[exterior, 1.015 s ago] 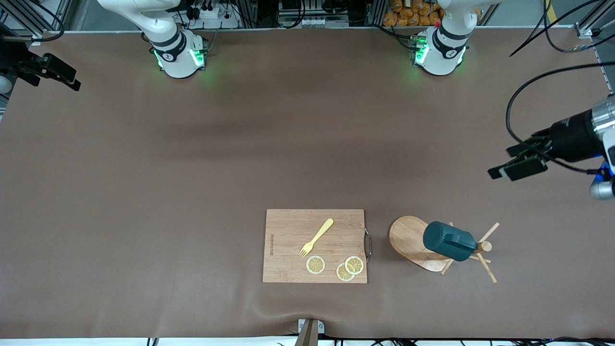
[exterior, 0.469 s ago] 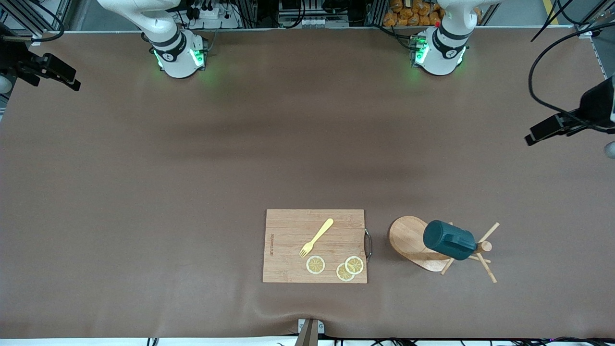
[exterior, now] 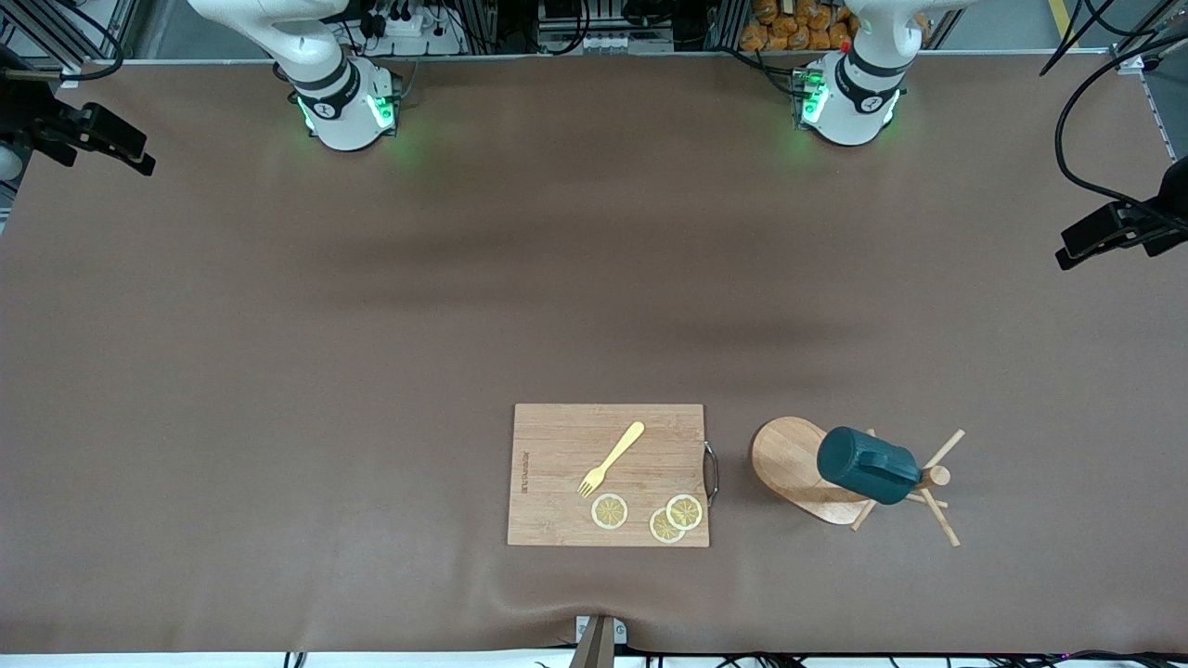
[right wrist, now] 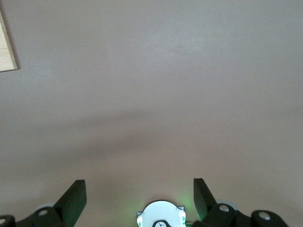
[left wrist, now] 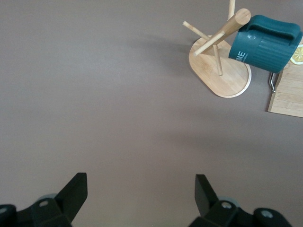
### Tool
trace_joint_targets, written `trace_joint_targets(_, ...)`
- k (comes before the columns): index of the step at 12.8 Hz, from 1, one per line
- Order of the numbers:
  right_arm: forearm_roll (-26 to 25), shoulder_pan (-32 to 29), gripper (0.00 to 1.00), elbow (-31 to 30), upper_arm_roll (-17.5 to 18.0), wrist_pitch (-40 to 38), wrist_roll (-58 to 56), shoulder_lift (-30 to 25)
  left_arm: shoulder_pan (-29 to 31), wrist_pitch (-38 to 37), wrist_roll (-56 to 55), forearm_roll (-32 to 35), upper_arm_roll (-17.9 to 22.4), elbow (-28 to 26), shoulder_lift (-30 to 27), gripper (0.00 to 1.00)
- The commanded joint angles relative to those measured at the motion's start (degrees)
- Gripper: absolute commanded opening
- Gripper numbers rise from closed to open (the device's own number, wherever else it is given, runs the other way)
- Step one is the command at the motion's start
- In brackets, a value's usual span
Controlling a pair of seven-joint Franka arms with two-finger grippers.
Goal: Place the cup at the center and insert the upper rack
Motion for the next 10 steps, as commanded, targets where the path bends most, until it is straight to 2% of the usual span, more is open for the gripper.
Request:
trace_joint_targets(1,0.13,-0.89,1.0,0.34,0.43,-0.5,-0.36,-0.5,-0.84,-0.04,1.16,1.33,0.35,-1.14,-1.95,1.0)
trace_joint_targets(10,0.13,-0.8,1.0,0.34,0.43,-0.42,-0.36,-0.5,-1.11,-1.27,0.9,0.45,0.0,-3.42,-4.75,1.0)
